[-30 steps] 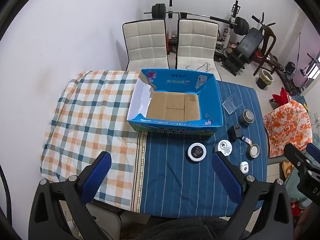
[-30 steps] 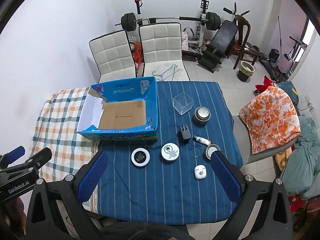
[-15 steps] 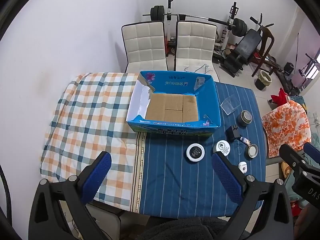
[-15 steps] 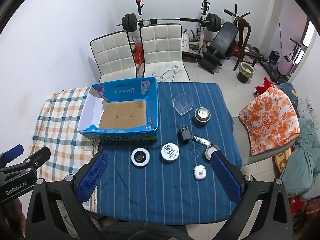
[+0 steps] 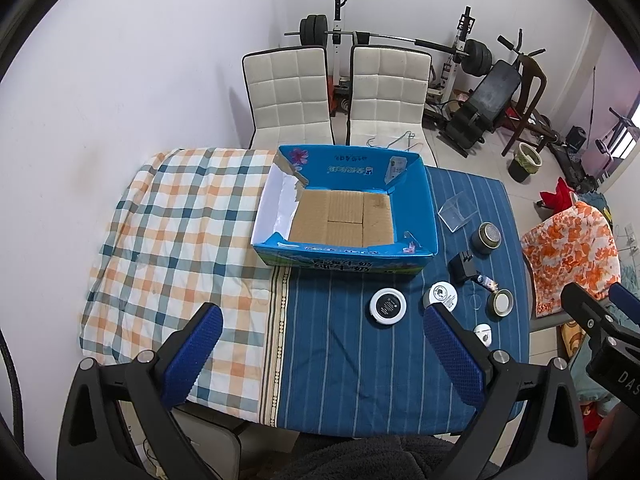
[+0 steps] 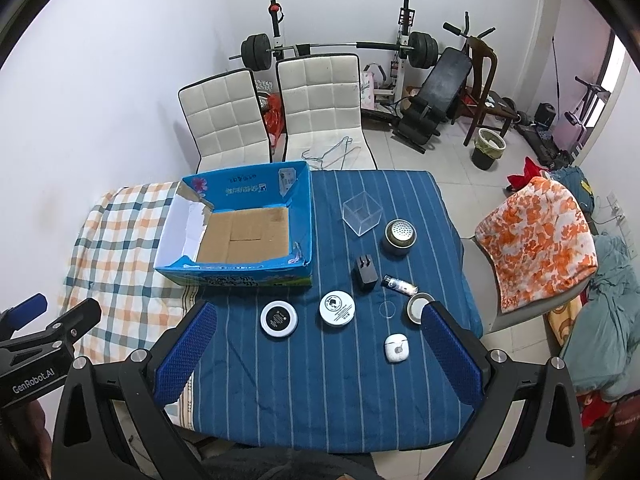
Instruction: Organize rigid objects
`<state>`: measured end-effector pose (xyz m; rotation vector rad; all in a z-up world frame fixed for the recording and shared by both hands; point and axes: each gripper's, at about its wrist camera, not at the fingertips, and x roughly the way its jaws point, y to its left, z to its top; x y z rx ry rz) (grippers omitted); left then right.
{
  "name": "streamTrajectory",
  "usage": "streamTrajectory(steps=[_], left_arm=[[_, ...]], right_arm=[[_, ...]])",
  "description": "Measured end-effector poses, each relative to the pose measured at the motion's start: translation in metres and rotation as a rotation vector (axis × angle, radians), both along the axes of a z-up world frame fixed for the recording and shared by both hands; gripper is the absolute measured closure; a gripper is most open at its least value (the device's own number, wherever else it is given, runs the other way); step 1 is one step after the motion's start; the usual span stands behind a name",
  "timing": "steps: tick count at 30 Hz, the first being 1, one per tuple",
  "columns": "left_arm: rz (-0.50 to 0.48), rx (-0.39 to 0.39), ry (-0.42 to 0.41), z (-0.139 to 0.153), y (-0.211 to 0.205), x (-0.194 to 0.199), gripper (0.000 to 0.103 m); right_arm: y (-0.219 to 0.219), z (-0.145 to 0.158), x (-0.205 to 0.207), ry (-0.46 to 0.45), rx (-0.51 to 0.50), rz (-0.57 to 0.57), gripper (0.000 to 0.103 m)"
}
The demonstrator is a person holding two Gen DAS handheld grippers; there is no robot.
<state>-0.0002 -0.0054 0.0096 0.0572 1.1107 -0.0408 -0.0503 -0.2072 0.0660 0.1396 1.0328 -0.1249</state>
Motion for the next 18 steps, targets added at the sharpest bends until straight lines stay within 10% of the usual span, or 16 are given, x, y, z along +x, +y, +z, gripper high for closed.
streamTrajectory(steps=[18], left_arm=[[0.0,-0.001,-0.009,0.0034,-0.0026,-0.0016,0.0]], right_arm=[[-0.0007,0.0035,0.0013,-0.01,0.0,-0.002,0.0]])
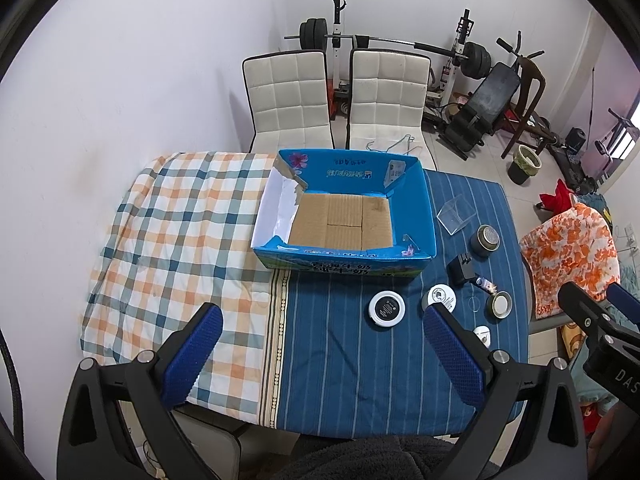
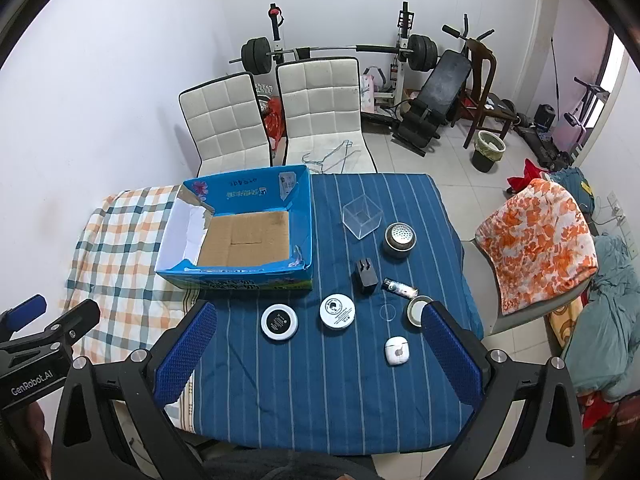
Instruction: Organize rigid objects
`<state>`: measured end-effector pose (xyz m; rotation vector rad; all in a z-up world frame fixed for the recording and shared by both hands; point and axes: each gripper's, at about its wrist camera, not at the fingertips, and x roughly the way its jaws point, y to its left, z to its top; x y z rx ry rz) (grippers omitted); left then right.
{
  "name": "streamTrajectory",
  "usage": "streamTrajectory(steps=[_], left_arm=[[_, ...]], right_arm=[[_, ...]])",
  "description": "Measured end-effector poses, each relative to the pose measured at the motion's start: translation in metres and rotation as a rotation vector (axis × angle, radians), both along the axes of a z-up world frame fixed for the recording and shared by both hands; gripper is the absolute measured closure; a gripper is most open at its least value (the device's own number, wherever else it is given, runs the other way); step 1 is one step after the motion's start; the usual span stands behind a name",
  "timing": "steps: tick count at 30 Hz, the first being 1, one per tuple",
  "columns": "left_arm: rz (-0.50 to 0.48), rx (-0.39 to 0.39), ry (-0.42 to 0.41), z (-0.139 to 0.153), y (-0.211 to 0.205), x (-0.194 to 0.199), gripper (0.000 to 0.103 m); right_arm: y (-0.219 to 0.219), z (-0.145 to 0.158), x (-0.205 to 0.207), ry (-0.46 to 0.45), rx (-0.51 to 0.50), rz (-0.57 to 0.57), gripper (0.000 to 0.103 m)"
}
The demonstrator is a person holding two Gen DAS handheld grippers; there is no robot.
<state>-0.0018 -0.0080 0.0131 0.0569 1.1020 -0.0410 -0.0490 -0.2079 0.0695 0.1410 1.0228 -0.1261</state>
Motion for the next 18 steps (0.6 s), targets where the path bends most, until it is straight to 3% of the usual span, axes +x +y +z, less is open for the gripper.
streamTrajectory(steps=[18], left_arm=[[0.001,-0.003,-0.004,0.014,-0.011,0.012,0.0]], right_arm=[[-0.001,0.003,0.002,-0.006,0.002,-0.001,0.0]])
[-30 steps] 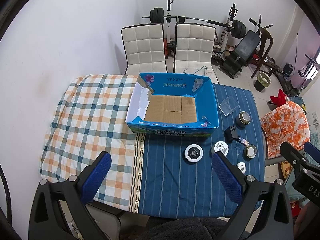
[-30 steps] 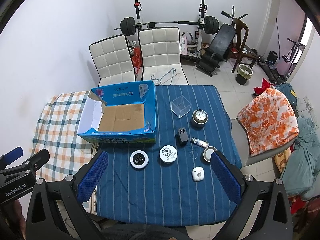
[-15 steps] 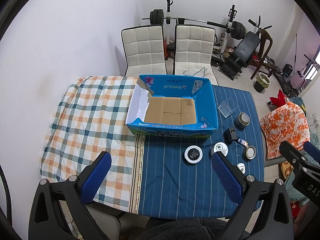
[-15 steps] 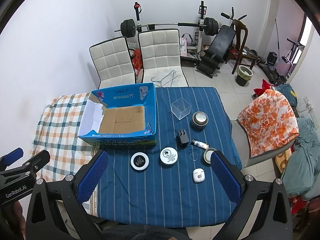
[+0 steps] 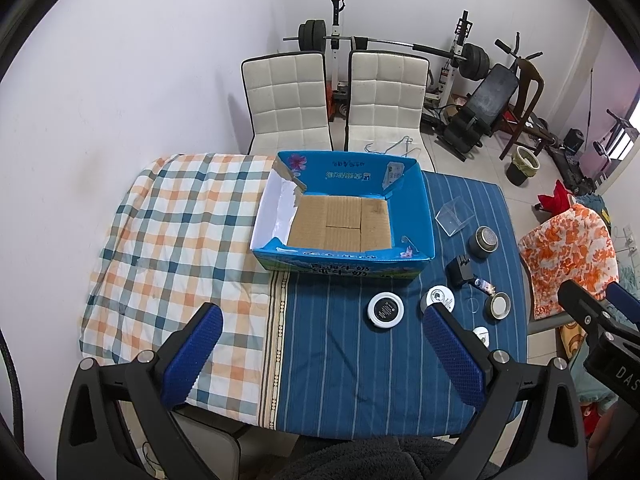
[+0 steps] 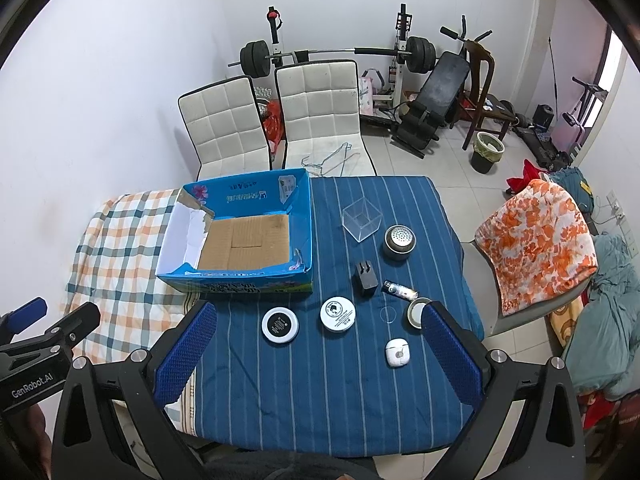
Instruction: Organize rigid objects
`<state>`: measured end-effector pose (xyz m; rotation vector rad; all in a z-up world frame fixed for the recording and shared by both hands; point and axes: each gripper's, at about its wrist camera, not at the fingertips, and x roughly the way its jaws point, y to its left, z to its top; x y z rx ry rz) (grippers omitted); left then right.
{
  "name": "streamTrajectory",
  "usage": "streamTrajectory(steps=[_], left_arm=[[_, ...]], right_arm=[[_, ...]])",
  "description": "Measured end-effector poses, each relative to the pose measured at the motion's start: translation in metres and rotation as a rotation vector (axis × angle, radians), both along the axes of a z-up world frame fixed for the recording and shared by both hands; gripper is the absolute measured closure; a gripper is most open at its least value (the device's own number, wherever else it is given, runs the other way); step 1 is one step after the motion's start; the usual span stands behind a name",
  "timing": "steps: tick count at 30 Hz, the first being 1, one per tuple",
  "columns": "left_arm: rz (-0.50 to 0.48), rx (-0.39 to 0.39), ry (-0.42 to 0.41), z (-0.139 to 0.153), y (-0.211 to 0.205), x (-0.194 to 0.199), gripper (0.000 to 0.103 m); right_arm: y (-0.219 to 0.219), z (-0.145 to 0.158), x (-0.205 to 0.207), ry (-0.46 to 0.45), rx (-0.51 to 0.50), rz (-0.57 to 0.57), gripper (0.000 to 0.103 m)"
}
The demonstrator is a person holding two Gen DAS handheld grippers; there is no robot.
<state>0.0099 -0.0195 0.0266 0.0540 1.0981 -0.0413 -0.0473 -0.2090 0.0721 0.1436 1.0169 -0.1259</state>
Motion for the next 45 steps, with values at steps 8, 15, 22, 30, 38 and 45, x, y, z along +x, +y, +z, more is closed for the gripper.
streamTrajectory(steps=[8,15,22,30,38,45], left_arm=[[0.002,-0.003,-0.002,0.001,-0.001,0.0,0.0],[0.002,-0.004,-0.001,0.015,-0.009,0.014,0.0],[0.0,-0.009,-0.002,0.014,-0.009,0.012,0.0],[-0.018,-0.041,0.034,-0.018,-0.037,0.051,0.0],[-0.098,-0.034,0.111,-0.098,-0.083,0.103,0.0],[-0.172,0.027,0.144,-0.148,-0.165,0.164,0.0]], right_arm=[[0.001,0.001,0.0,0.003,0.002,-0.001,0.0],[0.002,0.002,0.004,0.004,0.006,0.0,0.0],[-0.005,-0.002,0.011,0.008,0.018,-0.019,0.0],[-0.057,-0.048,0.024,0.07,0.061,-0.134,0.0],[-0.133,-0.141,0.07,0.189,0.12,-0.225,0.0],[-0.203,-0.239,0.153,0.284,0.178,-0.283,0.0]])
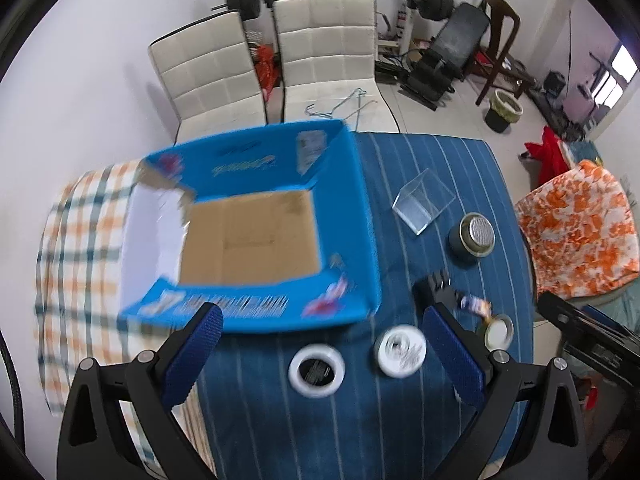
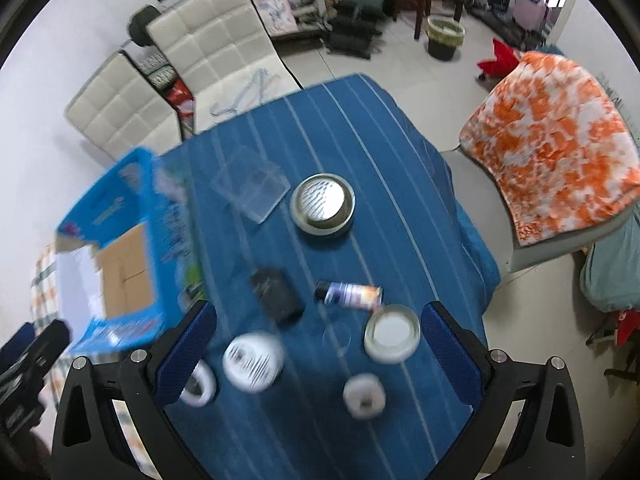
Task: Organize rigid objects
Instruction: 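Grasp the silver mesh-lid tin with the right gripper while the left reaches toward the clear box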
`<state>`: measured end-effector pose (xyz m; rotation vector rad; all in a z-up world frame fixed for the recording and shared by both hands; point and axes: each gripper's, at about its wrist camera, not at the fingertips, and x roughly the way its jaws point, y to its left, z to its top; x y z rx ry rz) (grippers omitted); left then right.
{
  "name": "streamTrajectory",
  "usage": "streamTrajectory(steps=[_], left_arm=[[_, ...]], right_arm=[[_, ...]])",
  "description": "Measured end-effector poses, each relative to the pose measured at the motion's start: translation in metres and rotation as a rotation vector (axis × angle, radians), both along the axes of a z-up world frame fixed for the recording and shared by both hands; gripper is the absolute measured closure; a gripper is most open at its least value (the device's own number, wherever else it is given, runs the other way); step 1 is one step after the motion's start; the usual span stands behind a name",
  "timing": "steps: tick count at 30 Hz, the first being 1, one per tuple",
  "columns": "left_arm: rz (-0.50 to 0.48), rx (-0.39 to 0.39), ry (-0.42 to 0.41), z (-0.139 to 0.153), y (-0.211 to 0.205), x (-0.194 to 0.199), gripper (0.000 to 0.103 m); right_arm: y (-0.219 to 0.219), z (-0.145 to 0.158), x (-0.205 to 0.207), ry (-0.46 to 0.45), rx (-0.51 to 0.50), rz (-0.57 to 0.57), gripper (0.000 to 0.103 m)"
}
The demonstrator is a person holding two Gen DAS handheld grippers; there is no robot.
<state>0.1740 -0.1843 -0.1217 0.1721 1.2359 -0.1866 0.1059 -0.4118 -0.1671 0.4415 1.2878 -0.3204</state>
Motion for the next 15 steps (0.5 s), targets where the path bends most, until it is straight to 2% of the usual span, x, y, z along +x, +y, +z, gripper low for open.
streamTrajectory(steps=[2,6,11,15], left_arm=[[-0.016,0.034,-0.002,-0.012,-0.018,0.015,0.0],[-0.044,0.132,0.0,-0.045,-0.054,0.054,0.0],[-0.061,0.226,-0.002,-0.075,-0.075,0.082,0.0],[-0.068,0.285,0.005,-0.095,-0.084,0.099,0.0]], right_arm=[[-0.017,-0.039,0.033,0.047,0.011,0.012,0.0],[-0.036,-0.095,0.077,0.107,0.055,0.021,0.0],[-0.037,-0.138,0.112,0.152,0.094,0.047,0.0],[-0.032,-0.162,0.125,0.2,0.115,0.075,0.005]])
